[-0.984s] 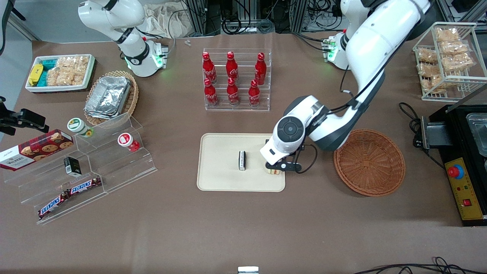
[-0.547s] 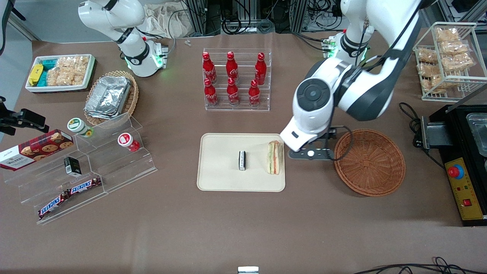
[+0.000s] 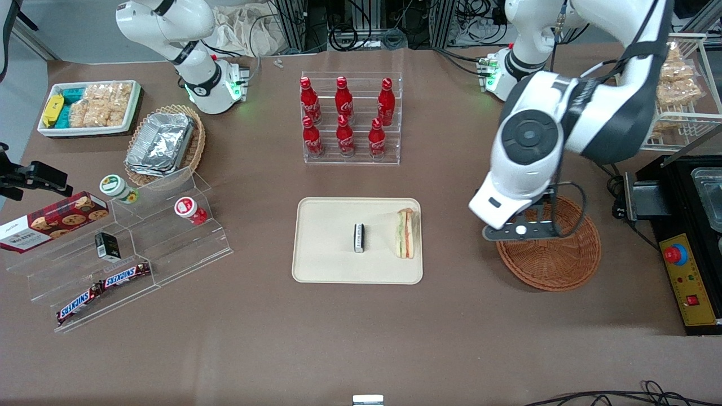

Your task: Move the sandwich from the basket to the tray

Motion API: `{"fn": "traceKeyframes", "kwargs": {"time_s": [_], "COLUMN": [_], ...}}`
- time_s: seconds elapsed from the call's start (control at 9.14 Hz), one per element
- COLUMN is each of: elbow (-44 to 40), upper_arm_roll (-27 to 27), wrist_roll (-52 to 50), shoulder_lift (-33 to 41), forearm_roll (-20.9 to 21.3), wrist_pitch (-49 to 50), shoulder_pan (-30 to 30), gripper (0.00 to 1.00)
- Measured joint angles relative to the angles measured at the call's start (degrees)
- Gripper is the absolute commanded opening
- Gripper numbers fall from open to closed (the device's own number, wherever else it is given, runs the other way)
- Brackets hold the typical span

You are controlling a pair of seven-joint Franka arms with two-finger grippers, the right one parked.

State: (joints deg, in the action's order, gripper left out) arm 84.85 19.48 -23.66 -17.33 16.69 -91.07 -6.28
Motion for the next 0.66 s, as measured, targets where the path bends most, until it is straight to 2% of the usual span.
{"fn": "traceKeyframes", "kwargs": {"time_s": [0.44, 0.66], "elbow": [0.1, 0.2], "upper_arm_roll": [-15.0, -20.9], "wrist_roll": [17.6, 25.7], "shoulder_lift": [7.8, 9.9], "forearm_roll": [-9.0, -11.9], "wrist_pitch": [3.1, 4.0], "shoulder_pan": [0.0, 0.1], "gripper": [1.00, 1.00]}}
